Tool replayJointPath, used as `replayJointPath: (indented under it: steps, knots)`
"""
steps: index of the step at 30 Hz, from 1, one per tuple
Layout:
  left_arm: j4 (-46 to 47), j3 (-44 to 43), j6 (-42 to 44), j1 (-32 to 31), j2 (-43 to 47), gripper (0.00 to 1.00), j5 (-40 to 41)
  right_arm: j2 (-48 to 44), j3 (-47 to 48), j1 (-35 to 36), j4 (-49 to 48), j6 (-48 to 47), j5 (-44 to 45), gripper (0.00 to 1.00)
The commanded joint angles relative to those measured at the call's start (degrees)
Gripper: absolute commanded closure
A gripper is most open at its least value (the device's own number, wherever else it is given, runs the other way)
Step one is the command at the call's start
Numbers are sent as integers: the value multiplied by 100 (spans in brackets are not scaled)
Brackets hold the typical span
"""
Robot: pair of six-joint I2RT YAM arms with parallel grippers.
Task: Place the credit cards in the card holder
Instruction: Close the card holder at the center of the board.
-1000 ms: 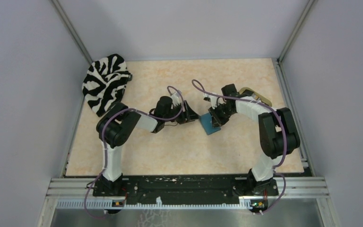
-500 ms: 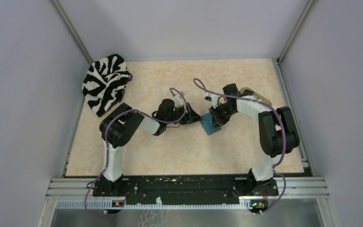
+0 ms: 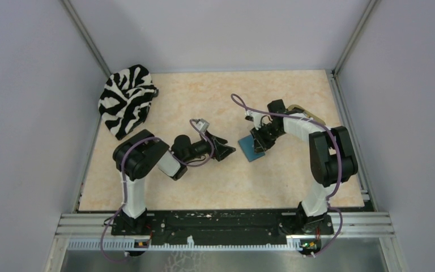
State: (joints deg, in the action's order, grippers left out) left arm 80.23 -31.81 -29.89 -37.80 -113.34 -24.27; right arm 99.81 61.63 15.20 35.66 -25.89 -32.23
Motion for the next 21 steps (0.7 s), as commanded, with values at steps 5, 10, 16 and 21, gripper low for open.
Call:
replayJointPath:
  steps: [5, 10, 16, 21]
  knots:
    - [895, -591, 396, 93, -620, 19, -884, 86, 95, -26, 112, -198, 10, 80]
    - [-130, -1155, 592, 91, -821, 21, -929, 83, 123, -26, 145, -202, -42, 80]
    - [-1151, -1742, 465, 80, -1069, 28, -864, 56, 137, -23, 169, -206, -94, 79]
    - [-1942, -2100, 394, 63, -1151, 35, -622, 17, 130, -23, 180, -223, -164, 80]
